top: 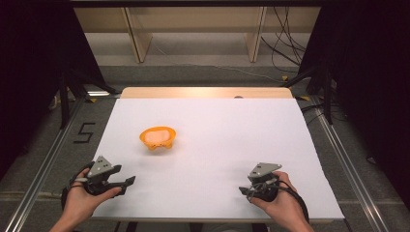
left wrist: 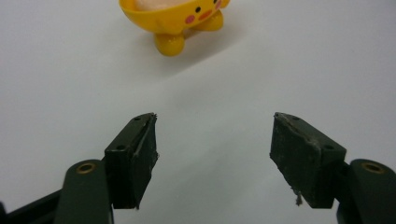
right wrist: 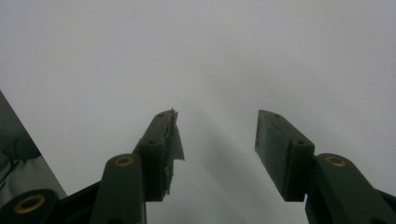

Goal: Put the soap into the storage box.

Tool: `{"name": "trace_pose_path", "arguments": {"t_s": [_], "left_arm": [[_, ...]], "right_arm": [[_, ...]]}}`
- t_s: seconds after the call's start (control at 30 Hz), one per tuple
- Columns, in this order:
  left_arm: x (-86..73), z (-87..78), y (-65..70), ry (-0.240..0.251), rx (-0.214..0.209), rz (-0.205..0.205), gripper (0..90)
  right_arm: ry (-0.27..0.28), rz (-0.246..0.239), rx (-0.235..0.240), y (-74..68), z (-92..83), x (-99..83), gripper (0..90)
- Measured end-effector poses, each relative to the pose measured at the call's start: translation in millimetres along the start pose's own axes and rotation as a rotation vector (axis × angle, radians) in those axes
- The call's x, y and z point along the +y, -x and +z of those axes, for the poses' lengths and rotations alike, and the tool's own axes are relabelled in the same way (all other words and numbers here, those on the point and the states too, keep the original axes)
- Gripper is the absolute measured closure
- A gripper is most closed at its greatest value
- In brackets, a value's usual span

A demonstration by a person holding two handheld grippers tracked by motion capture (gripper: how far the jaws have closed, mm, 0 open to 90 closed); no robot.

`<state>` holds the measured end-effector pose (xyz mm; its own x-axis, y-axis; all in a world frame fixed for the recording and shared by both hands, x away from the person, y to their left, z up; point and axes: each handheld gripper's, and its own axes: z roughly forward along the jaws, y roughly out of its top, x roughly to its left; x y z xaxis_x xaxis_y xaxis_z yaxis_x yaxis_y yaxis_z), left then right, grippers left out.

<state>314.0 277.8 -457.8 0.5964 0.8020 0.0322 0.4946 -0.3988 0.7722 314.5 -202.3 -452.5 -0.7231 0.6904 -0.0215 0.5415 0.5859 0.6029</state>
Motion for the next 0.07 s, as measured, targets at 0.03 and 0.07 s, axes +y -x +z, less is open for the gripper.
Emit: {"name": "trace_pose_path", "arguments": {"t_s": [0.03, 0.07], "left_arm": [[-2.3, -0.5, 2.5, 0.004, -0.003, -0.024, 31.4], [-3.8, -2.8, 3.6, -0.013, 0.001, -0.027, 31.4]], "right_arm": [[0.004, 0.000, -0.004, 0.1, 0.4, -0.1, 49.2], [0.019, 0.000, -0.012, 0.2, 1.6, -0.5, 49.1]]}}
